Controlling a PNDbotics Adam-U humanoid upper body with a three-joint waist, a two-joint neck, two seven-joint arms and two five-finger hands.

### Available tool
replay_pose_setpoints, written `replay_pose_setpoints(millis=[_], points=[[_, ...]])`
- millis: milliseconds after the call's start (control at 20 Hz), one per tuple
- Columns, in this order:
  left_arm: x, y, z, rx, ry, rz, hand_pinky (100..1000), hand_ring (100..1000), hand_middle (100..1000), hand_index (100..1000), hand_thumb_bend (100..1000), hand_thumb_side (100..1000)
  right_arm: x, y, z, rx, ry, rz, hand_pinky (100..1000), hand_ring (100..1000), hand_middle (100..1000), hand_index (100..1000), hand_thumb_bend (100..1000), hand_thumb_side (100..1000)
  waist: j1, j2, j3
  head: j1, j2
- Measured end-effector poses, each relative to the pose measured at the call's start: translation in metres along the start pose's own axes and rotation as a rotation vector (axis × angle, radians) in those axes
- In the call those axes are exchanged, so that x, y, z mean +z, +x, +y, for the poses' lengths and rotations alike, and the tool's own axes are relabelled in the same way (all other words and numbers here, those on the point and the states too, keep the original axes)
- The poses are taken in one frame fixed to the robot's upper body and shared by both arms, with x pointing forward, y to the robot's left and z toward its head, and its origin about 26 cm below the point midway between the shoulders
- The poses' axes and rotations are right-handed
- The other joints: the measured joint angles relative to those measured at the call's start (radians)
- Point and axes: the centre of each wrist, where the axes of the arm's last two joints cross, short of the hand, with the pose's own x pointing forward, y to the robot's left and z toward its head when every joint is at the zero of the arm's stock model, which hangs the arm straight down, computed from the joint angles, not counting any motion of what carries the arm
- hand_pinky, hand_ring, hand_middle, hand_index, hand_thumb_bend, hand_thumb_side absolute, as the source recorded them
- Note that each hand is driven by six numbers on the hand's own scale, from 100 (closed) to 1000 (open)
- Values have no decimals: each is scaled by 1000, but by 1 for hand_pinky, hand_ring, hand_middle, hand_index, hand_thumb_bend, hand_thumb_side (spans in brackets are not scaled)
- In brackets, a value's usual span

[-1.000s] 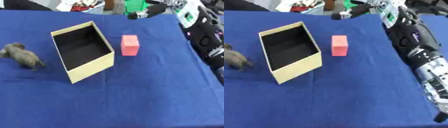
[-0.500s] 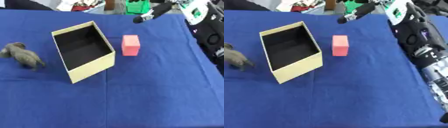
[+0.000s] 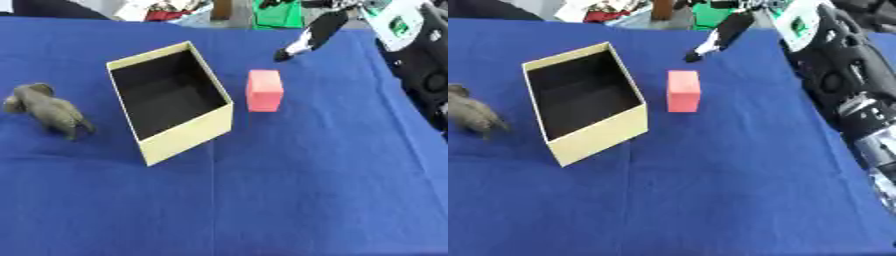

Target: Pick up objects on the table and place them in the box.

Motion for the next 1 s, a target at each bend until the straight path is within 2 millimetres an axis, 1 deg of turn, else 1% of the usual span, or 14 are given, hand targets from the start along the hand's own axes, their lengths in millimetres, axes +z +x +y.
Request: replay_pose_setpoints(millis=[100, 350, 650, 750, 1000], points=[[-1, 0, 0, 2, 1, -2, 435, 685, 671, 766, 358, 1000, 0, 0, 1, 12, 9, 3, 1000, 1000, 957, 1000, 615, 517, -2, 0, 0, 2, 0], [-1, 0, 0, 2, 1, -2, 434, 685, 670, 766, 357, 1000, -1, 2, 4, 34, 35, 12, 1000, 1000, 955, 1000, 632, 534, -3, 0, 0, 3, 0], [-1, 1, -1, 2, 3, -2, 433, 685, 670, 765, 356, 1000, -4, 2, 10, 48, 82, 39, 1000, 1000, 944, 1000, 707, 610, -4, 2, 1, 3, 0], [-1, 1, -1, 2, 3, -2, 433, 685, 670, 765, 355, 1000, -5, 1, 14, 55, 101, 50, 1000, 1000, 943, 1000, 718, 612, -4, 4, 2, 3, 0], [-1, 1, -1, 2, 3, -2, 433, 686, 670, 765, 353, 1000, -9, 2, 20, 82, 142, 72, 1000, 1000, 946, 1000, 712, 592, -4, 5, 3, 3, 0]])
